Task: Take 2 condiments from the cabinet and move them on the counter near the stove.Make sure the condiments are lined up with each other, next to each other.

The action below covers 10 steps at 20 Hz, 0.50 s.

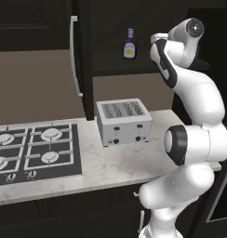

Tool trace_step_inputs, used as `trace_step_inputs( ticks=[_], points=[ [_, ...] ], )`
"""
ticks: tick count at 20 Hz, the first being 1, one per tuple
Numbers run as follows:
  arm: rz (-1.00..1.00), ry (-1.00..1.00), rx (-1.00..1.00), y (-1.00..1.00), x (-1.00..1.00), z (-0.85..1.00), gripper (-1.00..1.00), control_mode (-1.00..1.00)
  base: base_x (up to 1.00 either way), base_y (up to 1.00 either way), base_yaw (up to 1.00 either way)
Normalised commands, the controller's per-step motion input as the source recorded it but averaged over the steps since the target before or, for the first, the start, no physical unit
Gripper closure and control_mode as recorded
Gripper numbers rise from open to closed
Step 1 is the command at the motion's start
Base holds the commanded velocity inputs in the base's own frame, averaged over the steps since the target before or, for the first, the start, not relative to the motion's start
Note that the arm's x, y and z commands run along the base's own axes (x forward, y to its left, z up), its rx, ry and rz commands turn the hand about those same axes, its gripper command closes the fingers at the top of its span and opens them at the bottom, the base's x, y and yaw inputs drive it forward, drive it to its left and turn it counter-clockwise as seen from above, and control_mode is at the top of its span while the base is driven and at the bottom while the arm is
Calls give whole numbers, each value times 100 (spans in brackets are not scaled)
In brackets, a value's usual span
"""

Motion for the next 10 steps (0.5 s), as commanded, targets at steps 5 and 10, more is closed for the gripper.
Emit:
trace_step_inputs(
  ticks=[5,10],
  points=[
    [0,0,0,0,5,0,-100,-100,0,0,0],
    [0,0,0,-3,7,0,-100,-100,0,0,0]
  ],
)
